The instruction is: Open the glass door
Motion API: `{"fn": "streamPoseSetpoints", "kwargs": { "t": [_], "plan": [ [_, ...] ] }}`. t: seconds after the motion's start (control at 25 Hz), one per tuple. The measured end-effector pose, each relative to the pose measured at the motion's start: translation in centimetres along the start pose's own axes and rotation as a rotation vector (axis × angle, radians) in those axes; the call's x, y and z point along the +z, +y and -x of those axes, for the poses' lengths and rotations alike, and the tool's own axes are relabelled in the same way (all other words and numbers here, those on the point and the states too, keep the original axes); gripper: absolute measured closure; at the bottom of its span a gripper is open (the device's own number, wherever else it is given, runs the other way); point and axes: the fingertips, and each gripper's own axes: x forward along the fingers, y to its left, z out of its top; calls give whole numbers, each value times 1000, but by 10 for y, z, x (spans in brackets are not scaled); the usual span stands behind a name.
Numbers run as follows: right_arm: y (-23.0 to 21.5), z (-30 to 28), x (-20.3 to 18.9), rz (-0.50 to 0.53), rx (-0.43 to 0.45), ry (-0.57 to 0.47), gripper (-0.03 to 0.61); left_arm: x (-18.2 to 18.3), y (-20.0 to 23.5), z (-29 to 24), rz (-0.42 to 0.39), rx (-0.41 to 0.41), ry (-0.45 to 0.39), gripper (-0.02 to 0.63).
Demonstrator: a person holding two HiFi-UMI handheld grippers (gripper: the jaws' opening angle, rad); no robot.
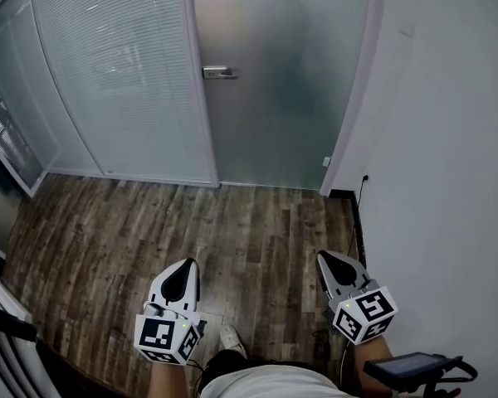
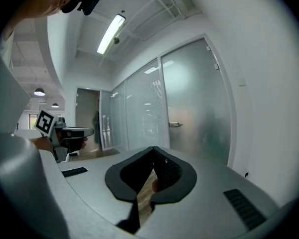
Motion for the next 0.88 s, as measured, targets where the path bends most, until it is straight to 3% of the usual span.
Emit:
{"fn": "streamPoseSetpoints", "kwargs": {
  "t": [0.16,0.24,0.44,0.88],
  "plan": [
    [15,-58,16,54,-1,2,577,8,58,-18,63,23,-26,614],
    [23,-91,28,55,-2,-6,577,18,86,-26,36,29,-31,614],
    [51,-156,55,-63,44,-53,577,23,147,-45,-22,39,5,614],
    [33,-233,55,-84,35,-14,577,17,187,-109,19,-11,19,614]
  ]
}}
